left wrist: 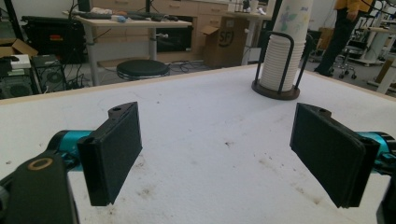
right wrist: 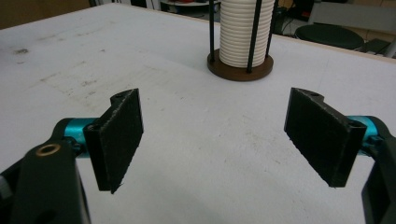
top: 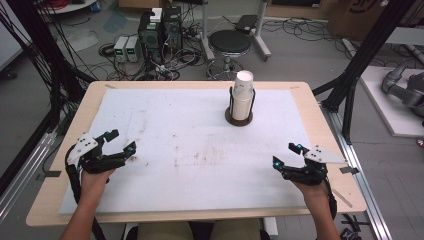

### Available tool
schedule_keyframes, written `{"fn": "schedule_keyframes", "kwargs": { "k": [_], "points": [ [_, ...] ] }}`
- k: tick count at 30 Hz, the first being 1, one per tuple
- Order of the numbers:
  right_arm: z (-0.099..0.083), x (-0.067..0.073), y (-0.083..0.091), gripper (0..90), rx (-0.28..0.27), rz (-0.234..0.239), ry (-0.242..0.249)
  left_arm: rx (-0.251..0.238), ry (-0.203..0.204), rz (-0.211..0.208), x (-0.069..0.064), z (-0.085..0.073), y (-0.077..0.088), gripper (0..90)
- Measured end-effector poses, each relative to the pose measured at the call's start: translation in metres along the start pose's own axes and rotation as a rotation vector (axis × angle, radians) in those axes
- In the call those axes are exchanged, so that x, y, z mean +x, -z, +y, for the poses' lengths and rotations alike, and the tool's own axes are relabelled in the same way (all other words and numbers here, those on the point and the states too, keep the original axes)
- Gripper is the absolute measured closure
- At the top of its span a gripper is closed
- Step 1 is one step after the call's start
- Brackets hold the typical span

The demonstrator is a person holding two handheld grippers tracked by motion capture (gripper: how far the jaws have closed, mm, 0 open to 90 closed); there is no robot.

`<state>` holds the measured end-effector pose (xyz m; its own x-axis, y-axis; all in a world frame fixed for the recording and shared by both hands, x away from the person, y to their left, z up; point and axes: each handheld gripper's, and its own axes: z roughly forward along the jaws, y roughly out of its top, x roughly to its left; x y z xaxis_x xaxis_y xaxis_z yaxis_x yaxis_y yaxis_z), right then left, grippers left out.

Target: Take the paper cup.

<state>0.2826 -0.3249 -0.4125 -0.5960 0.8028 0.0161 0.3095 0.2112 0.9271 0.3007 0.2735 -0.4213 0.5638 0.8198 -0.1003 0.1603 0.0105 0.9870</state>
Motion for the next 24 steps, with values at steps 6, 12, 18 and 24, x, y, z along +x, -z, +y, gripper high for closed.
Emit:
{"fn": "schedule_keyframes", "kwargs": {
  "k": [6, 12, 18, 24],
  "points": [
    [-0.001, 0.000, 0.000, 20.0, 0.002, 0.001, -0.008, 0.004, 0.001, 0.000, 0.001, -0.001, -0.001, 16.5],
    [-0.001, -0.002, -0.002, 20.0, -0.010, 0.005, -0.025, 0.007, 0.011, -0.004, 0.001, -0.002, -0.002, 16.5],
    [0.001, -0.002, -0.006, 20.0, -0.003, 0.018, -0.020, 0.013, 0.009, -0.018, -0.001, -0.002, -0.003, 16.5],
    [0.007, 0.001, -0.012, 20.0, -0.003, 0.020, -0.017, 0.022, 0.002, -0.043, -0.006, -0.003, -0.002, 16.5]
  ]
}}
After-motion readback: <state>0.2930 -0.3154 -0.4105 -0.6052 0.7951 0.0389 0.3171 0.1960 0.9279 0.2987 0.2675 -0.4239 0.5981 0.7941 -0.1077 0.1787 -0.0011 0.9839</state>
